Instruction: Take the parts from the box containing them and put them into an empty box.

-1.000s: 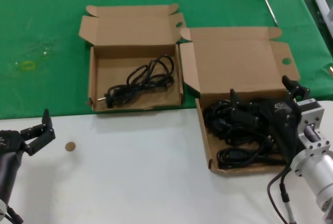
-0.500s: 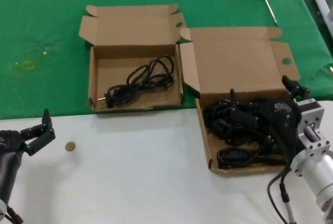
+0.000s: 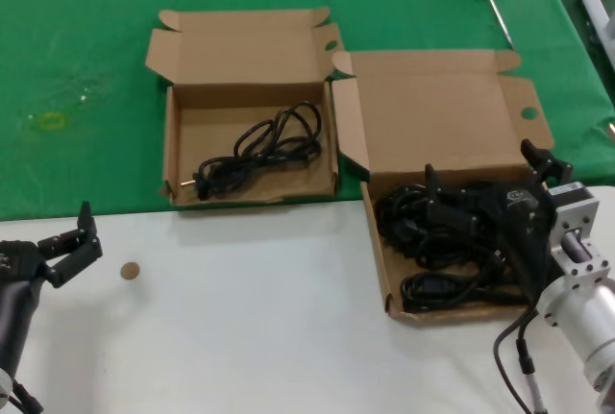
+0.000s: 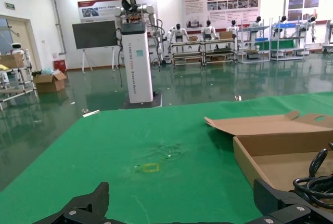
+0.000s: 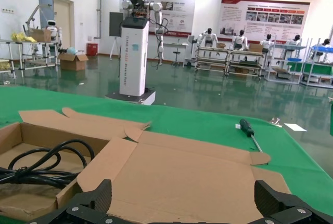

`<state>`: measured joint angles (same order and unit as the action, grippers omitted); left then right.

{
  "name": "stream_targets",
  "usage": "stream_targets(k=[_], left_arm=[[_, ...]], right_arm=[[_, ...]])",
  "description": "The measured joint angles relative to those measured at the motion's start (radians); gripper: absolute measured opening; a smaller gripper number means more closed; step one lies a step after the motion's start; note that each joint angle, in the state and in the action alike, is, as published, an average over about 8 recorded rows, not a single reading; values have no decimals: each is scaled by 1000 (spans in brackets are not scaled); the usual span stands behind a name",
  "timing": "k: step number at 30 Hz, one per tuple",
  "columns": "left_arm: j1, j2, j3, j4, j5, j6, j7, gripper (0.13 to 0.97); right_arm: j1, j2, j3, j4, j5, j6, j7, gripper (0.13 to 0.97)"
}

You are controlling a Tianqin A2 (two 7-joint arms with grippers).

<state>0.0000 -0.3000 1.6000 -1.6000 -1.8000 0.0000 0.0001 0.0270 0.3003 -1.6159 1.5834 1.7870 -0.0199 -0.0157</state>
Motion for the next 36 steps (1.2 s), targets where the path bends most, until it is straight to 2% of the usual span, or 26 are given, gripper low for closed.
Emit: stream_targets(k=[36], left_arm=[[0,0,0,0,0,0,0,966]], right_arm=[[0,0,0,0,0,0,0,966]])
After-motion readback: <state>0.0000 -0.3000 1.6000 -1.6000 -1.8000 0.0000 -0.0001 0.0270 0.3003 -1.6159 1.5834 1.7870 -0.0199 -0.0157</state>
